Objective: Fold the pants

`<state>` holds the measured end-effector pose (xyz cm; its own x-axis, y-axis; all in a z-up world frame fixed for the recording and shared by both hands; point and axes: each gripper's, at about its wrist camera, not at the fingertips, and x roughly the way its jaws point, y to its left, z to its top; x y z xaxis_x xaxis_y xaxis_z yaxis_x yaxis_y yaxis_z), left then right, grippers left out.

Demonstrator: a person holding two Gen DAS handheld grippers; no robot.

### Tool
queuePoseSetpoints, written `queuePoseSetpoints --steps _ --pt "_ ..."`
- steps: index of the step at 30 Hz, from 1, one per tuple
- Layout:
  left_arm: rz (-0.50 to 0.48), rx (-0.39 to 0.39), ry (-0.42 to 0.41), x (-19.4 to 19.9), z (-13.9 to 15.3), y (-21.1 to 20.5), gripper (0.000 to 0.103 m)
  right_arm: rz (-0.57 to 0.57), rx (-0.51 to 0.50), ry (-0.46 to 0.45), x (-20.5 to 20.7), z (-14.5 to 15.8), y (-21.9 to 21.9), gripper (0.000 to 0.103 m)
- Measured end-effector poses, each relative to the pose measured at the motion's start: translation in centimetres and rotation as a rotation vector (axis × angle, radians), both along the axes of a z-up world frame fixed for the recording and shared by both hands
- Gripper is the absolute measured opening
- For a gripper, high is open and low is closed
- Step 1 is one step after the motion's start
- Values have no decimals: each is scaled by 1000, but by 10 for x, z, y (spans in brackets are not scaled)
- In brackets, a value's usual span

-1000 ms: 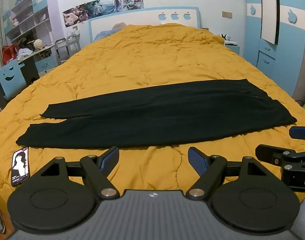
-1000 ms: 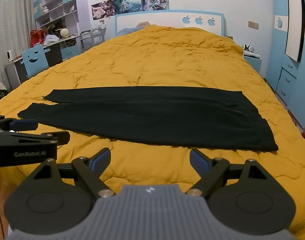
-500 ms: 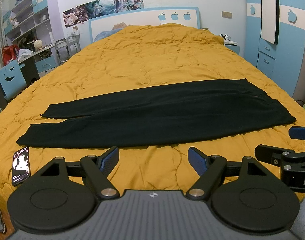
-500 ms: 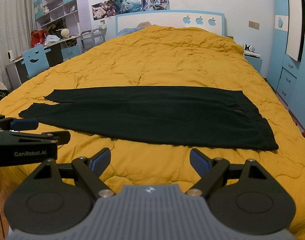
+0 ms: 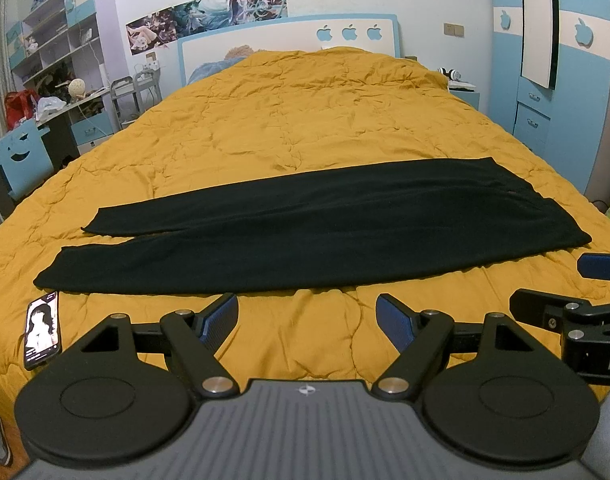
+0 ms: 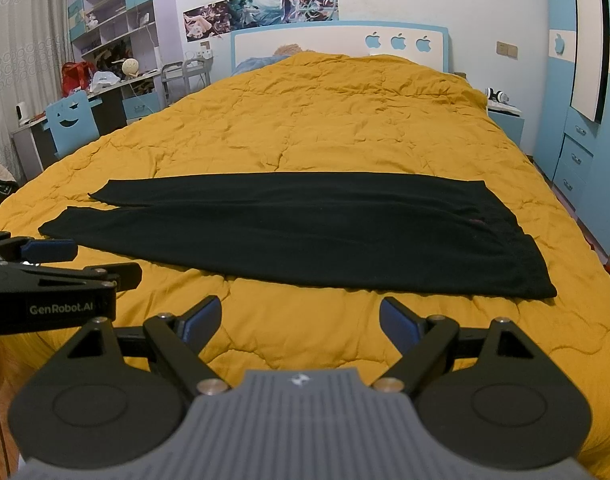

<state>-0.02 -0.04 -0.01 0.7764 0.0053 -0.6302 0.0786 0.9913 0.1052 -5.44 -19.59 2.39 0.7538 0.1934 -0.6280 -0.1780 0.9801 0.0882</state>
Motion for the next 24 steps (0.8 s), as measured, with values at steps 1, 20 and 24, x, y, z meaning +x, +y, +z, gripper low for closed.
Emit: queuePoseSetpoints --steps 1,20,24 --pt "0 1 0 0 0 0 92 0 1 0 1 -1 -1 82" --pt "0 -1 0 0 -1 2 92 0 1 -1 0 -1 -2 82" --pt "1 -2 -1 1 -1 4 92 2 2 0 -1 -1 -1 82"
